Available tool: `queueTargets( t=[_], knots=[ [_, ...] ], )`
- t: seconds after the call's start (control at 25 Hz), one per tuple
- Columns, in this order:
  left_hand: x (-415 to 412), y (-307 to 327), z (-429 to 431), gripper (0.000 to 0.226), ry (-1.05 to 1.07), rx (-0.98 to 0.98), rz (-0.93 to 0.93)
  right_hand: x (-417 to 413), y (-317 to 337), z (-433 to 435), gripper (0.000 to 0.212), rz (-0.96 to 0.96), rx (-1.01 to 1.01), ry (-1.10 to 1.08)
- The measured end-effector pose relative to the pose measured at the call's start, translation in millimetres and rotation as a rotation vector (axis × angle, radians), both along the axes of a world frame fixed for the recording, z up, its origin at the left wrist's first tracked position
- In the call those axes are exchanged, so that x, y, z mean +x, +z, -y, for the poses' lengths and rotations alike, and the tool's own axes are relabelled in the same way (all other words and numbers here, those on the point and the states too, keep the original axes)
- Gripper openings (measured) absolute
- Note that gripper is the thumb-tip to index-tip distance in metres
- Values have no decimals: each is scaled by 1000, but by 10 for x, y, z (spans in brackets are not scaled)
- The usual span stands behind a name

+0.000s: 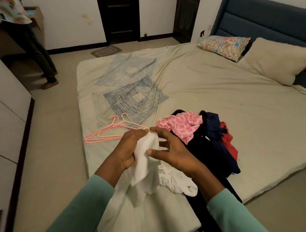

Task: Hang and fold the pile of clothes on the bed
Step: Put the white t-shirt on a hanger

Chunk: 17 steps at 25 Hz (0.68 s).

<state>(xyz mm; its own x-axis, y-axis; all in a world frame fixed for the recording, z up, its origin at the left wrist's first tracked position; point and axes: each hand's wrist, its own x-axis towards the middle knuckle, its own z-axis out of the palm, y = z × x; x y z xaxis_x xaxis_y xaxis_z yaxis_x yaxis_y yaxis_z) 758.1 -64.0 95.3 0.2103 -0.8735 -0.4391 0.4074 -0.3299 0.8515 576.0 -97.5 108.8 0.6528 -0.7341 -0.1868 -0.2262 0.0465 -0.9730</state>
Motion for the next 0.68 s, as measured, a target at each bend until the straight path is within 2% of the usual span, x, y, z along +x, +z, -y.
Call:
queueTargets(
  t=[0.12,0.24,0.44,0.6,0.68],
  knots=[
    [-55,-18,78,27,26,23,-50,28,-72,-91,83,-32,-184,-32],
    [-153,-8,193,23,49,-11,-80,72,-188,-34,73,-19,-307,-170],
    [-186,-9,349,19,98,-19,60,-33,-228,173,51,81,-134,-269],
    [-135,-7,376,19,118,-37,112,-142,-231,289,58,147,132,-539],
    [-82,18,377,16,176,-47,77,-171,-335,365,59,106,233,-711]
  ],
)
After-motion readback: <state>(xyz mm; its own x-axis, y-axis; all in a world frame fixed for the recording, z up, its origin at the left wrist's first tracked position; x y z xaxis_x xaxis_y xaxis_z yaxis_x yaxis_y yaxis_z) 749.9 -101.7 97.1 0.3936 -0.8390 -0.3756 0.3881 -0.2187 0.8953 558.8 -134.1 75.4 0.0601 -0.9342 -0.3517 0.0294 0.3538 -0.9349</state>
